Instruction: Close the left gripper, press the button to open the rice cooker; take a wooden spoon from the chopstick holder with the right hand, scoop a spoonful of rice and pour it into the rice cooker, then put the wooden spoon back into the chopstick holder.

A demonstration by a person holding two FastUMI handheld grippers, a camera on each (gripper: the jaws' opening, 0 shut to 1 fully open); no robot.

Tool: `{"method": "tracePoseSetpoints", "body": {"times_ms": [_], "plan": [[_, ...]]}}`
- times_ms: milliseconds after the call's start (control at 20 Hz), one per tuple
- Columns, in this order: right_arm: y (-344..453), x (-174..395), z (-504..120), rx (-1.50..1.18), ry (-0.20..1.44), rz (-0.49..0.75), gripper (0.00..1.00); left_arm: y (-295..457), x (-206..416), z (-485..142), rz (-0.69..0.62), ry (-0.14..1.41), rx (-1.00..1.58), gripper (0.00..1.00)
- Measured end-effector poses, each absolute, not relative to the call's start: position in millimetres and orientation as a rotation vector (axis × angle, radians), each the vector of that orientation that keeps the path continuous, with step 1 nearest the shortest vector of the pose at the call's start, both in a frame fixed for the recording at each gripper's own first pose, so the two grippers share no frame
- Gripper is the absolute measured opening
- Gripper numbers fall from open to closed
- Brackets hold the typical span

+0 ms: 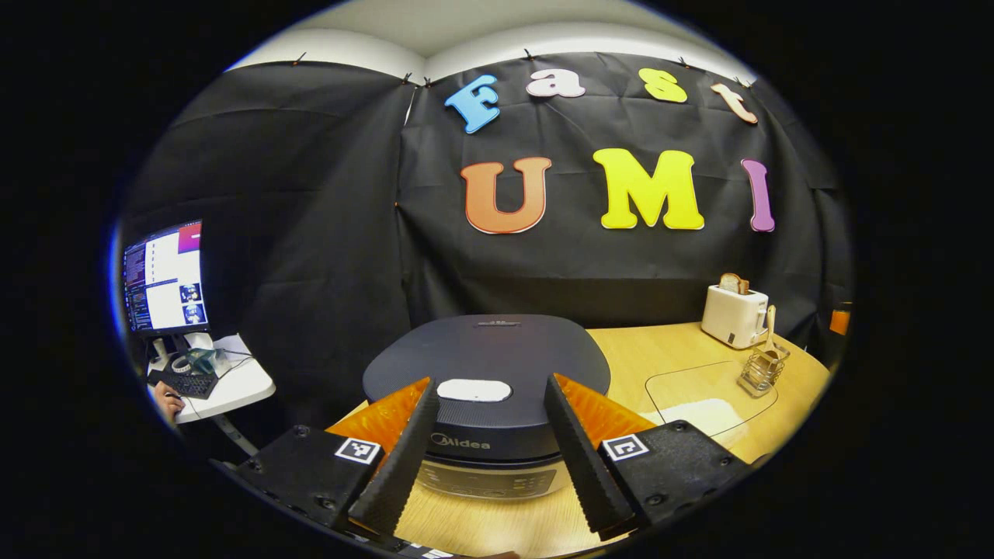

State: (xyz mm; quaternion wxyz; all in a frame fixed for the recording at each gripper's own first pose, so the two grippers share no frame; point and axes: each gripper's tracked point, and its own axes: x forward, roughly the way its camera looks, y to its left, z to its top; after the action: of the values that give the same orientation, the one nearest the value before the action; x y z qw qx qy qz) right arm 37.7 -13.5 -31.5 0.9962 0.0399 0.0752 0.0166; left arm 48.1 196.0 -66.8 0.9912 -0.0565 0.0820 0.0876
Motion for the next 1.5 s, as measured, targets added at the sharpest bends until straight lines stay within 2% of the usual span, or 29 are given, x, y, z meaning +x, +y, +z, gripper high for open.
{"method": "tracePoseSetpoints", "body": {"times_ms": [150, 200, 500, 750, 1250, 1300, 1450, 1500], "plan": [[-11, 38, -34, 0.079, 0.157, 0.04, 0.92, 194, 46, -67, 0.192, 0.151, -0.112, 0.85], [-11, 38, -34, 0.079, 0.159, 0.042, 0.95, 195, 44, -64, 0.194, 0.135, -0.12, 0.84], [-14, 37, -30, 0.077, 0.147, 0.034, 0.95, 190, 38, -62, 0.209, 0.162, -0.128, 0.83], [-11, 34, -29, 0.076, 0.143, 0.036, 0.95, 172, 33, -34, 0.211, 0.125, -0.099, 0.83], [0, 19, -19, 0.042, 0.115, 0.053, 0.95, 82, 14, -14, 0.098, 0.117, -0.071, 0.83], [2, 17, -18, 0.039, 0.115, 0.054, 0.92, 71, 15, -17, 0.082, 0.126, -0.067, 0.83], [11, 15, -19, 0.026, 0.116, 0.069, 0.95, 38, 18, -25, 0.029, 0.147, -0.07, 0.83], [15, 15, -20, 0.021, 0.119, 0.073, 0.92, 27, 19, -27, 0.014, 0.152, -0.072, 0.83]]}}
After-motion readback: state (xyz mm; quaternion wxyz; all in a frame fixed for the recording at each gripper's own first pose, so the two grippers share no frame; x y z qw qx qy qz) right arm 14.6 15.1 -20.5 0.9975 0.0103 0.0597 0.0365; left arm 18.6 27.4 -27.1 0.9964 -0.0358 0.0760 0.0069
